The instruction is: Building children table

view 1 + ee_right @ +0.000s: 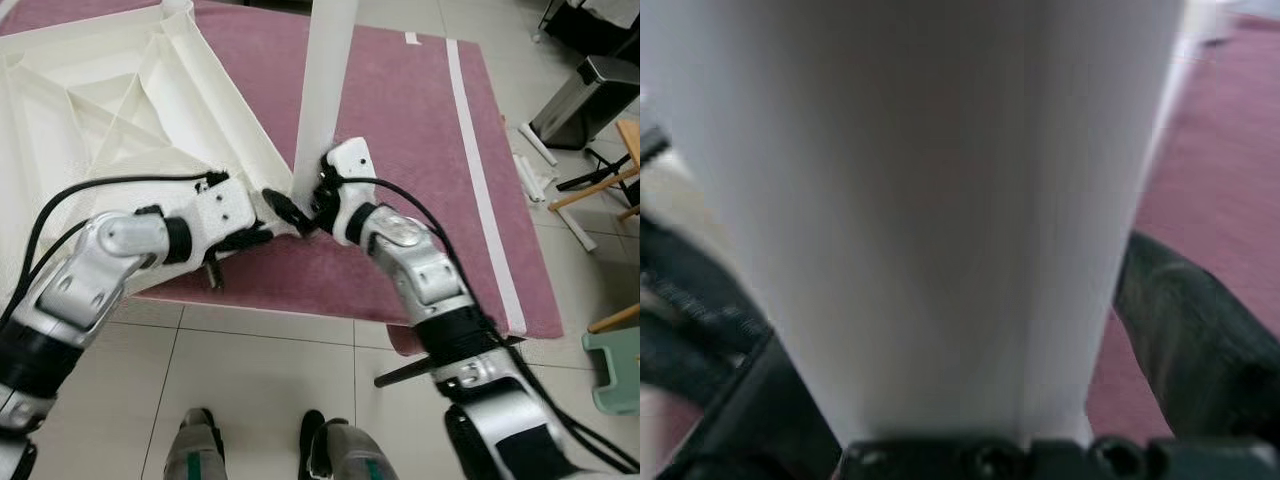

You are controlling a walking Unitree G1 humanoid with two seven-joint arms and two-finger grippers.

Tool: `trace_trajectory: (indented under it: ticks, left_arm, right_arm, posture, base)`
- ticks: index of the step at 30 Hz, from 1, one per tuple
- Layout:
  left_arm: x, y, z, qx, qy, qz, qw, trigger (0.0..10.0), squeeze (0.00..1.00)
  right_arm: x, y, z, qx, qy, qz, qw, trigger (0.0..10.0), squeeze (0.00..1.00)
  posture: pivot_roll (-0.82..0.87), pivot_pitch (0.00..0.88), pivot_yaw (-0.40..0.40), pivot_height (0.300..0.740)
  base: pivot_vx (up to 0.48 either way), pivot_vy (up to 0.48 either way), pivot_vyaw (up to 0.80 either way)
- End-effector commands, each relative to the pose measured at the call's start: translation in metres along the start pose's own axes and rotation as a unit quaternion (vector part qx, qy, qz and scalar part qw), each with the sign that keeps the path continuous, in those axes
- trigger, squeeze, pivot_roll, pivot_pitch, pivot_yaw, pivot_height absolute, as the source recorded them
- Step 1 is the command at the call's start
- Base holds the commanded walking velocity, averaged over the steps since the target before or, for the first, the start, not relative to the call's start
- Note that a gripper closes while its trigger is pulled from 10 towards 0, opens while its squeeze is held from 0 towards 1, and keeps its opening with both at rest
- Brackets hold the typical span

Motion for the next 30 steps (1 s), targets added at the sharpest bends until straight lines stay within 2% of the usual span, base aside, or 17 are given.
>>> trace_trajectory:
  ticks: [1, 5, 6, 7, 8, 9, 13, 17, 18, 19, 21, 22, 23, 24, 25, 27, 30]
  left_arm:
    - [0.039, -0.008, -0.031, -0.122, 0.060, -0.074, 0.988, 0.0, 0.00]
    - [0.039, -0.015, -0.039, -0.135, 0.063, -0.070, 0.986, 0.0, 0.00]
    - [0.039, -0.018, -0.043, -0.139, 0.062, -0.068, 0.986, 0.0, 0.00]
    - [0.039, -0.018, -0.043, -0.139, 0.062, -0.068, 0.986, 0.0, 0.00]
    - [0.039, -0.020, -0.045, -0.138, 0.060, -0.066, 0.986, 0.0, 0.00]
    - [0.039, -0.020, -0.045, -0.134, 0.059, -0.064, 0.987, 0.0, 0.00]
    - [0.040, -0.019, -0.043, -0.126, 0.056, -0.065, 0.988, 0.0, 0.00]
    - [0.042, -0.014, -0.039, -0.117, 0.055, -0.068, 0.989, 0.0, 0.00]
    - [0.042, -0.011, -0.035, -0.109, 0.053, -0.070, 0.990, 0.0, 0.00]
    - [0.042, -0.011, -0.035, -0.109, 0.053, -0.070, 0.990, 0.0, 0.00]
    - [0.041, -0.003, -0.025, -0.092, 0.052, -0.071, 0.992, 0.0, 0.00]
    - [0.041, -0.003, -0.025, -0.092, 0.052, -0.071, 0.992, 0.0, 0.00]
    - [0.042, 0.002, -0.020, -0.084, 0.050, -0.075, 0.992, 0.0, 0.00]
    - [0.042, 0.002, -0.020, -0.084, 0.050, -0.075, 0.992, 0.0, 0.00]
    - [0.043, 0.007, -0.015, -0.077, 0.048, -0.079, 0.993, 0.0, 0.00]
    - [0.043, 0.007, -0.015, -0.077, 0.048, -0.079, 0.993, 0.0, 0.00]
    - [0.044, 0.023, 0.002, -0.056, 0.042, -0.084, 0.994, 0.0, 0.00]
  right_arm:
    - [0.005, -0.006, 0.010, 0.062, -0.013, 0.002, 0.998, 10.0, 0.00]
    - [0.007, -0.013, 0.012, 0.096, -0.017, 0.008, 0.995, 10.0, 0.00]
    - [0.008, -0.015, 0.014, 0.117, -0.014, 0.010, 0.993, 9.2, 0.00]
    - [0.008, -0.015, 0.014, 0.117, -0.014, 0.010, 0.993, 9.2, 0.00]
    - [0.009, -0.016, 0.016, 0.136, -0.013, 0.014, 0.991, 4.3, 0.00]
    - [0.009, -0.017, 0.019, 0.150, -0.010, 0.015, 0.988, 0.0, 0.00]
    - [0.007, -0.016, 0.023, 0.163, -0.001, 0.015, 0.986, 0.0, 0.00]
    - [0.003, -0.010, 0.024, 0.148, 0.008, 0.015, 0.989, 0.0, 0.00]
    - [-0.003, -0.006, 0.021, 0.121, 0.005, 0.023, 0.992, 0.0, 0.00]
    - [-0.003, -0.006, 0.021, 0.121, 0.005, 0.023, 0.992, 0.0, 0.00]
    - [-0.012, 0.001, 0.013, 0.059, 0.010, 0.037, 0.998, 0.0, 0.00]
    - [-0.012, 0.001, 0.013, 0.059, 0.010, 0.037, 0.998, 0.0, 0.00]
    - [-0.017, 0.005, 0.008, 0.021, 0.016, 0.043, 0.999, 0.0, 0.00]
    - [-0.017, 0.005, 0.008, 0.021, 0.016, 0.043, 0.999, 0.0, 0.00]
    - [-0.021, 0.009, 0.003, -0.024, 0.029, 0.047, 0.998, 0.0, 0.00]
    - [-0.021, 0.009, 0.003, -0.024, 0.029, 0.047, 0.998, 0.0, 0.00]
    - [-0.035, 0.016, -0.006, -0.130, 0.055, 0.063, 0.988, 0.0, 0.00]
  posture:
    - [0.19, 0.226, -0.061, 0.740]
    - [0.19, 0.224, -0.064, 0.740]
    - [0.19, 0.224, -0.065, 0.740]
    - [0.19, 0.224, -0.065, 0.740]
    - [0.20, 0.222, -0.069, 0.740]
    - [0.20, 0.220, -0.070, 0.740]
    - [0.20, 0.218, -0.070, 0.740]
    - [0.19, 0.216, -0.064, 0.740]
    - [0.19, 0.214, -0.063, 0.740]
    - [0.19, 0.214, -0.063, 0.740]
    - [0.19, 0.212, -0.059, 0.740]
    - [0.19, 0.212, -0.059, 0.740]
    - [0.18, 0.211, -0.057, 0.740]
    - [0.18, 0.211, -0.057, 0.740]
    - [0.18, 0.211, -0.055, 0.740]
    - [0.18, 0.211, -0.055, 0.740]
    - [0.18, 0.212, -0.051, 0.740]
  base:
    - [0.000, 0.000, 0.00]
    - [0.000, 0.000, 0.00]
    - [0.000, 0.000, 0.00]
    - [0.000, 0.000, 0.00]
    - [0.000, 0.000, 0.00]
    - [0.000, 0.000, 0.00]
    - [0.000, 0.000, 0.00]
    - [0.000, 0.000, 0.00]
    - [0.000, 0.000, 0.00]
    - [0.000, 0.000, 0.00]
    - [0.000, 0.000, 0.00]
    - [0.000, 0.000, 0.00]
    - [0.000, 0.000, 0.00]
    - [0.000, 0.000, 0.00]
    - [0.000, 0.000, 0.00]
    - [0.000, 0.000, 0.00]
    - [0.000, 0.000, 0.00]
Point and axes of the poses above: a point about 5 cm out from each wrist's last joint towards the gripper, its own y axis pointing out of the wrist towards the gripper, its own x axis along the axis of the wrist's last joint, z = x × y, the point moved 5 cm from there along y, pointing out of the wrist towards the gripper, and after that the axes turned 10 degrees about y, right-handed, at the moved point
